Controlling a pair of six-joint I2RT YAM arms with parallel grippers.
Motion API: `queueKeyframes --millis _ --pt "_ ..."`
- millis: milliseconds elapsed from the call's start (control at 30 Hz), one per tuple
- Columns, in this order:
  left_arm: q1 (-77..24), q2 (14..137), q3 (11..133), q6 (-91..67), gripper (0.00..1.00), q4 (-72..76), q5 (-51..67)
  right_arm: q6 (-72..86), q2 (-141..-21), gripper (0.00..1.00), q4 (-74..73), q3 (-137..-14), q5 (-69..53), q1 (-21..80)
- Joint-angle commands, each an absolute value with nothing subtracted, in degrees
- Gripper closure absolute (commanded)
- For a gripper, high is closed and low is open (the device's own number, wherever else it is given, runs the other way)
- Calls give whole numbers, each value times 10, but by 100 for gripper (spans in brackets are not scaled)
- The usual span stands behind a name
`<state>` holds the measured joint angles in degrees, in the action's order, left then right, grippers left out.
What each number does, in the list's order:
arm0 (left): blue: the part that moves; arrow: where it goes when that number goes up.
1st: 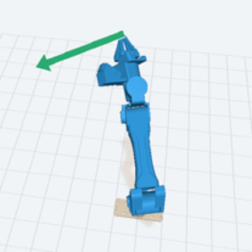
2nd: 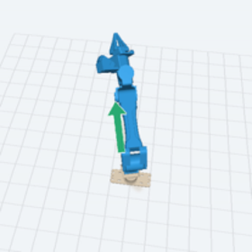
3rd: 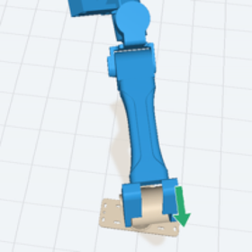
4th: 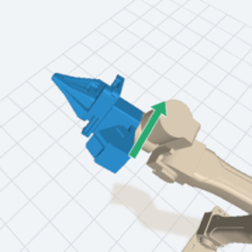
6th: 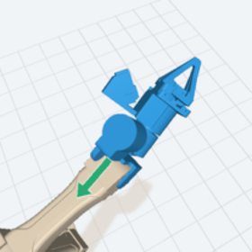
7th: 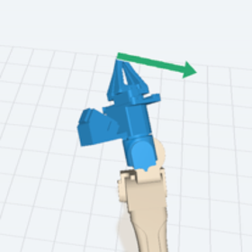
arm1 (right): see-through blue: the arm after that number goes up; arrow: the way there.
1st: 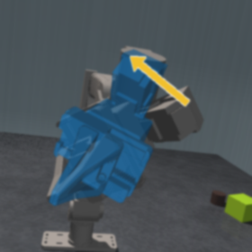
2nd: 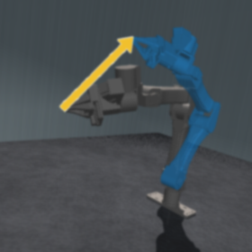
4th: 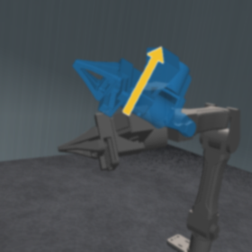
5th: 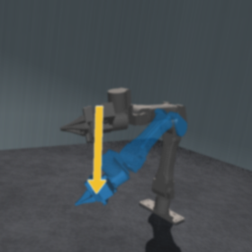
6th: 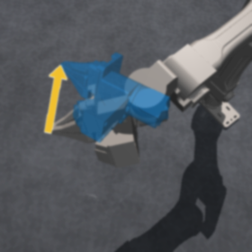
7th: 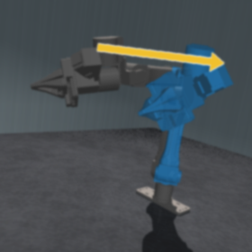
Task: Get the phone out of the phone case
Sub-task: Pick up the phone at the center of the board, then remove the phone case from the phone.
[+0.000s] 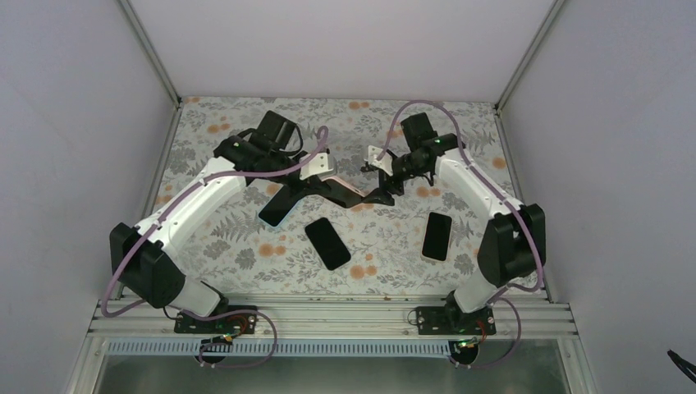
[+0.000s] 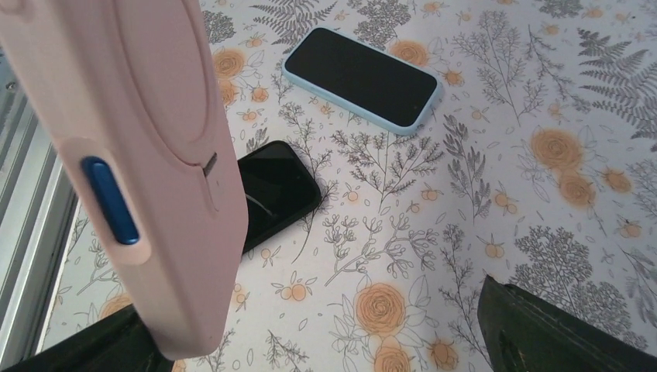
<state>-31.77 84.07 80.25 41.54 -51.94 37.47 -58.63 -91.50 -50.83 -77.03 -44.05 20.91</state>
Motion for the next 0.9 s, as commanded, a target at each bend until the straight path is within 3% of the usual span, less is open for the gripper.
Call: queueKeyframes --millis 0,167,567,800,867 --pt "-324 817 823 425 98 -515 426 -577 -945 3 -478 -798 -438 204" --pt "-347 807 809 463 98 -547 411 -605 -984 3 -475 -822 -456 179" --pt "-390 767 768 530 98 -620 275 -655 -1174 5 -643 -1130 -439 83" --pt "-389 762 777 522 98 -600 275 -672 -1162 6 -687 -1121 -457 79" --pt "-389 765 775 520 98 -581 265 -695 -1137 0 -731 -1088 -474 91"
